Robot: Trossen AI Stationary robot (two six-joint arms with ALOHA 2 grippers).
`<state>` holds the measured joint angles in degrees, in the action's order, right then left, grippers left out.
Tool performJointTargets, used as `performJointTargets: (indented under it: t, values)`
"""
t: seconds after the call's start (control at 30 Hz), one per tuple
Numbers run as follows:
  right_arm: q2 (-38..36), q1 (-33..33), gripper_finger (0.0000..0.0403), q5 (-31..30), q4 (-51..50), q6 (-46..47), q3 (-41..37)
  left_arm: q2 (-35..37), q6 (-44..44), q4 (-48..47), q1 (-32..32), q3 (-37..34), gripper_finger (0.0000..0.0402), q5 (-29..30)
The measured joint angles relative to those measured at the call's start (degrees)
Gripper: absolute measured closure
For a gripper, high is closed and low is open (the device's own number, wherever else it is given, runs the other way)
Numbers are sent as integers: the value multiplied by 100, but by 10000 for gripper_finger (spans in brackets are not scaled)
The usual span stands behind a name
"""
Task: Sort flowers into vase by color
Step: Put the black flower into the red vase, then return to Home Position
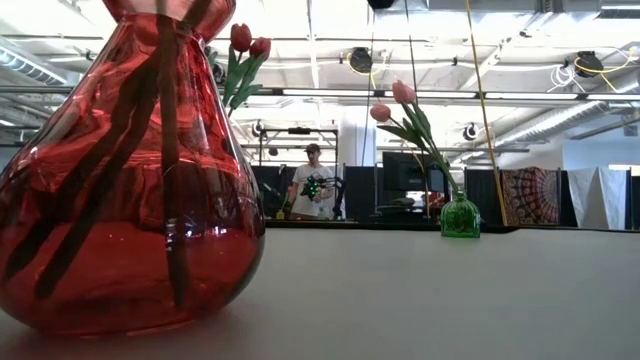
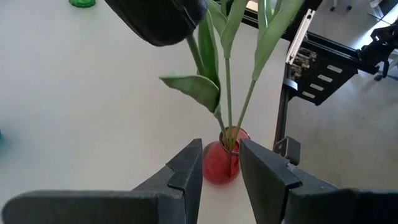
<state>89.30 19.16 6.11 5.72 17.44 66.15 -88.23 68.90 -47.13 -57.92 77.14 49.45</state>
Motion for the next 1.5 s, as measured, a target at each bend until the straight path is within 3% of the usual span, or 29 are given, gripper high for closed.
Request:
performJointTargets:
  t: [0.47,0.9,1.13,1.5]
  values:
    - [0,3,158,0,2,261,0,0,-13,-8,108,0,290,-7]
    - [0,1,92,280,-31,348,0,0,-11,-5,108,0,290,-13]
    - [-17,-48,85,338,-126,459,0,0,-9,10,108,0,290,-15]
    - [-813,-229,85,464,-582,632,-2,0,-15,14,108,0,290,-39]
